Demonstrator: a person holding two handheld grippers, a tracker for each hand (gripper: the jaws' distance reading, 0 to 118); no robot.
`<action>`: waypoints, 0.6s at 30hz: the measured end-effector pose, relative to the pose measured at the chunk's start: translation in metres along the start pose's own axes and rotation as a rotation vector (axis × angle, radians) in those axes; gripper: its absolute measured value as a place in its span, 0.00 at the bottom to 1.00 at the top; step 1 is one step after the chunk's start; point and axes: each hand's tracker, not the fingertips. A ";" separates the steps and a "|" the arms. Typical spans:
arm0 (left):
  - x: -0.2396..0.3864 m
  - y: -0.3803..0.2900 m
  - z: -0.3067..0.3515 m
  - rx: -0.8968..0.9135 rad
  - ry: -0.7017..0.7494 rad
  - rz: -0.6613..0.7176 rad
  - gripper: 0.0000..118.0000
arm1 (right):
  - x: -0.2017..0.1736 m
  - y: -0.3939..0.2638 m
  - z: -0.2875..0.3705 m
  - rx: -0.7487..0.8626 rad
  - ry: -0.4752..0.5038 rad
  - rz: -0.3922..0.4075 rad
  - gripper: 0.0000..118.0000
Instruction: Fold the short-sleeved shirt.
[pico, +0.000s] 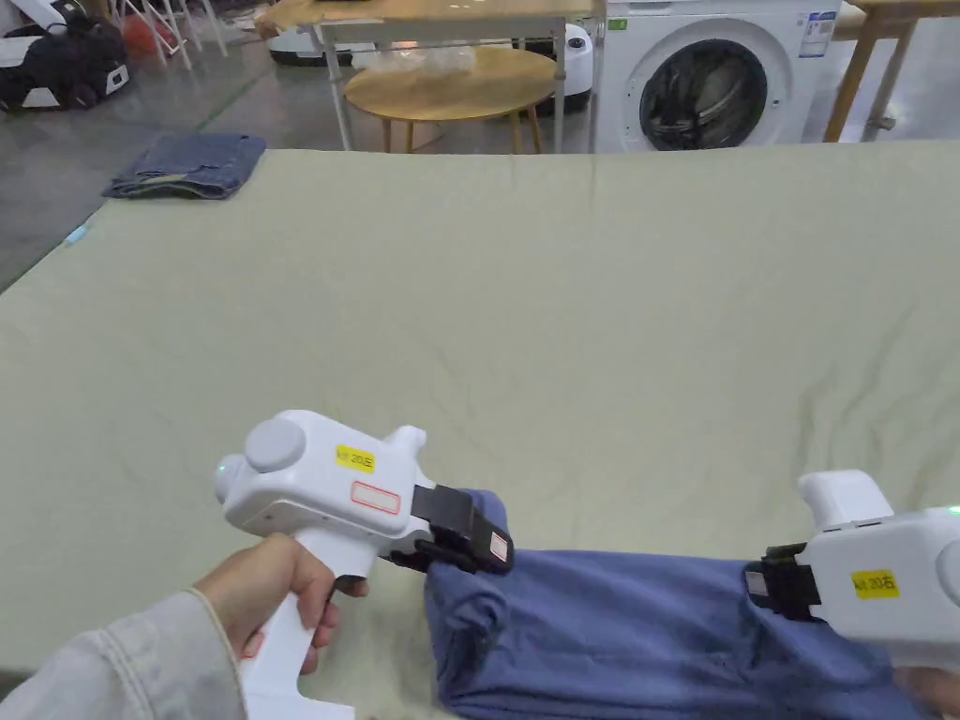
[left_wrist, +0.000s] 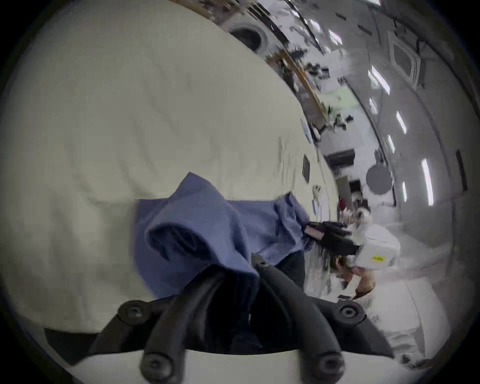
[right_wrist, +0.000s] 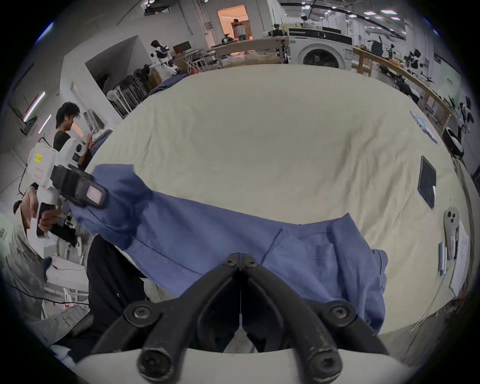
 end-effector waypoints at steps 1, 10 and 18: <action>0.006 0.002 -0.019 -0.040 0.023 -0.031 0.05 | 0.003 -0.001 0.001 0.000 0.001 -0.004 0.00; -0.002 0.012 -0.099 -0.221 0.124 -0.024 0.32 | 0.024 -0.006 0.013 0.018 -0.007 -0.039 0.00; 0.016 0.025 -0.010 -0.037 0.095 -0.101 0.71 | 0.032 -0.003 0.016 0.042 0.003 -0.065 0.00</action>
